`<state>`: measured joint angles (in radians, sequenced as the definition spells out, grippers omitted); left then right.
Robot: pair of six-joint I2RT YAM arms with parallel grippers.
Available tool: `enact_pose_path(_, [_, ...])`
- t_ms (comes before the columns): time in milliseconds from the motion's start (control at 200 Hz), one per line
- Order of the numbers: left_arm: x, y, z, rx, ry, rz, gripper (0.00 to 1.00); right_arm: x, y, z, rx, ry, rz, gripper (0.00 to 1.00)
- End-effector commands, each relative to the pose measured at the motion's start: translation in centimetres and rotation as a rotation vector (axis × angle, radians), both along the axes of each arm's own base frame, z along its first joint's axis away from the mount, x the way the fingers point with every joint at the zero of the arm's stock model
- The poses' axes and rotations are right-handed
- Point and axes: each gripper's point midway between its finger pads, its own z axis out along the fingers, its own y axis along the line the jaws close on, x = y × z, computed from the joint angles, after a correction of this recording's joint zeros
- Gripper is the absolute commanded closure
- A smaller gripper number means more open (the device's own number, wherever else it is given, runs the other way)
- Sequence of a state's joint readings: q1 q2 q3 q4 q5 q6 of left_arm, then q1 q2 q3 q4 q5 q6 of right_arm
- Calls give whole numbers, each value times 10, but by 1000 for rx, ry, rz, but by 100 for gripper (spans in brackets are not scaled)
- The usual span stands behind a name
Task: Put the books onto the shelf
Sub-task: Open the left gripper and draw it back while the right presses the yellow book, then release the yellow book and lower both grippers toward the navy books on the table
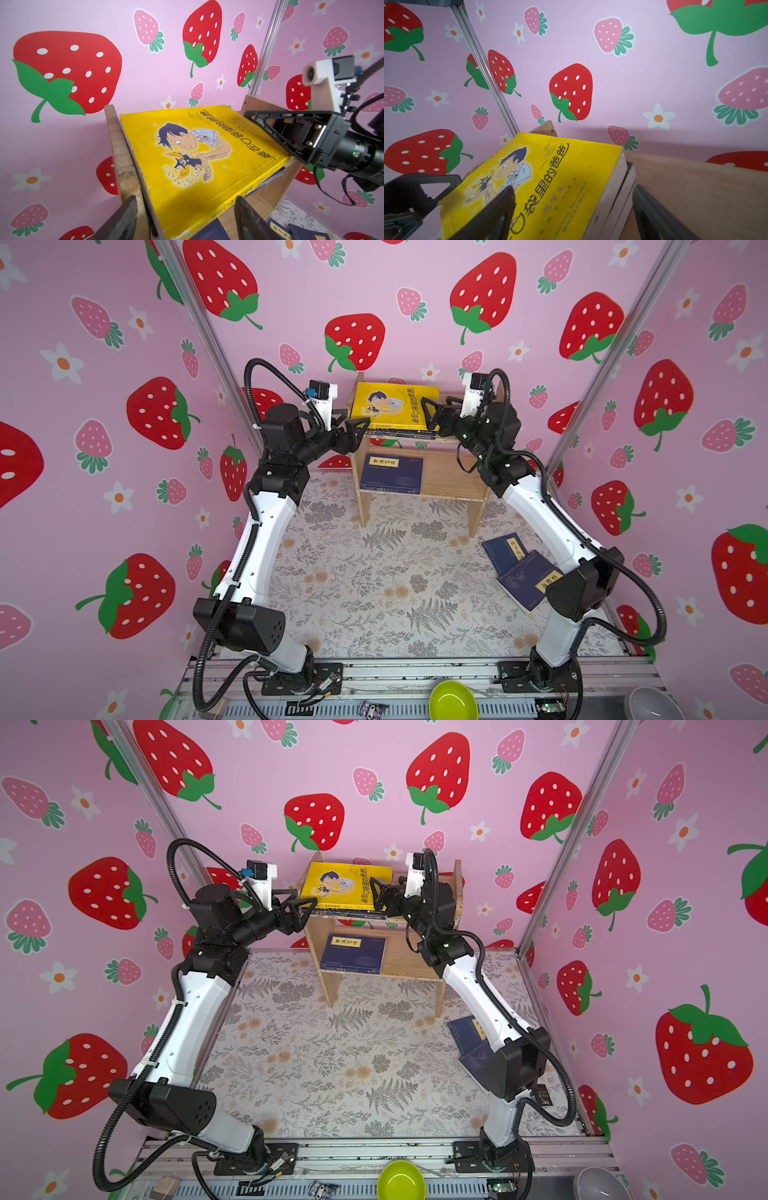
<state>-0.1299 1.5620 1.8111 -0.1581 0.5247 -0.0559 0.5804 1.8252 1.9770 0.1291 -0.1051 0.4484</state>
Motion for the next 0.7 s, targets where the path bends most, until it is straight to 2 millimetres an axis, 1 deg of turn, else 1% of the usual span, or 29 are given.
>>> enact_pose_path(0, [12,14,-32,69,72,86,22,-2,1,1,-2,3,5,11])
enact_pose_path(135, [17,23,-37,91,80,140,22,0,2,3,18,7,6,12])
enact_pose_path(195, [15,25,-37,97,74,152,22,0,2,4,17,9,7,12])
enact_pose_path(305, [10,24,-38,110,66,140,16,2,1,2,15,12,-4,12])
enact_pose_path(390, [11,23,-37,112,58,136,12,2,2,0,15,17,1,12])
enact_pose_path(525, [13,20,-36,102,55,119,12,3,4,0,20,17,8,13])
enact_pose_path(600, [9,19,-33,89,40,111,11,4,5,-1,18,16,9,13])
enact_pose_path(695, [6,19,-33,79,33,110,11,5,6,0,16,14,10,12])
